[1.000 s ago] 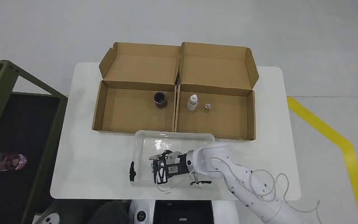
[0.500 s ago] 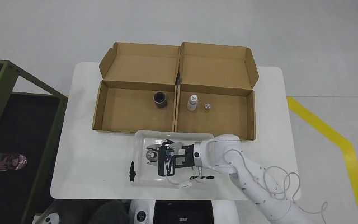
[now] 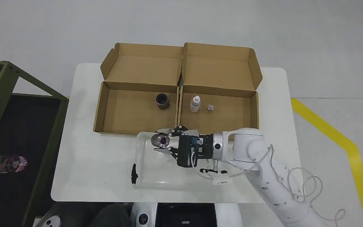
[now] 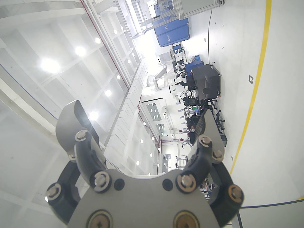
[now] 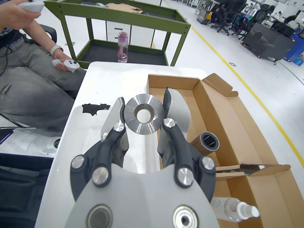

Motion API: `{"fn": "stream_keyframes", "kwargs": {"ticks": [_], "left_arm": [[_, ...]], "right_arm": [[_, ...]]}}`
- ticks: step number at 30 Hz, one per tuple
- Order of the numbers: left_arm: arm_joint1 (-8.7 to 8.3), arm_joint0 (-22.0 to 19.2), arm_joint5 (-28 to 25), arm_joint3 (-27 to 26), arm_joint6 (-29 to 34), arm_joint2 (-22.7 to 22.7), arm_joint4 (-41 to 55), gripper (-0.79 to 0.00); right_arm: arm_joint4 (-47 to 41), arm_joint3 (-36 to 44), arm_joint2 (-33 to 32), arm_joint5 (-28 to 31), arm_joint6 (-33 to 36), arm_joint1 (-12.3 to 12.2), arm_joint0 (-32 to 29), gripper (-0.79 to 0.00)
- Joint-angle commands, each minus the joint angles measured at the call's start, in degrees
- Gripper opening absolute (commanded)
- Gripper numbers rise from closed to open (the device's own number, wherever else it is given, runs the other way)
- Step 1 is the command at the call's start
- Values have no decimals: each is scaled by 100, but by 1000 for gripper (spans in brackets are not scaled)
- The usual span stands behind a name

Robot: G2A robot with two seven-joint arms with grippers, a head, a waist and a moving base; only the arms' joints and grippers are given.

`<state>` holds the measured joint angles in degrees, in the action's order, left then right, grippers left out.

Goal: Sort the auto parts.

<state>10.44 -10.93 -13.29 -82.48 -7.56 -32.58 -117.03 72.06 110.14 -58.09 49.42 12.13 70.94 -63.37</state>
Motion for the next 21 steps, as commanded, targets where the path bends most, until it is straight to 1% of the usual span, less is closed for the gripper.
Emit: {"fn": "stream_keyframes", "kwargs": {"ticks": [1, 6, 14, 21], "left_arm": [[0, 0, 0, 0, 0, 0, 0, 0], [0, 0, 0, 0, 0, 0, 0, 0], [0, 0, 0, 0, 0, 0, 0, 0], [0, 0, 0, 0, 0, 0, 0, 0]], "right_arm": [[-65, 49, -77, -34, -6, -11, 21, -785], [-191, 53, -238, -199, -70, -27, 79, -785], [-332, -60, -425, -304, -154, -55, 156, -785], [-404, -456, -242, -498, -194, -13, 413, -785]]}}
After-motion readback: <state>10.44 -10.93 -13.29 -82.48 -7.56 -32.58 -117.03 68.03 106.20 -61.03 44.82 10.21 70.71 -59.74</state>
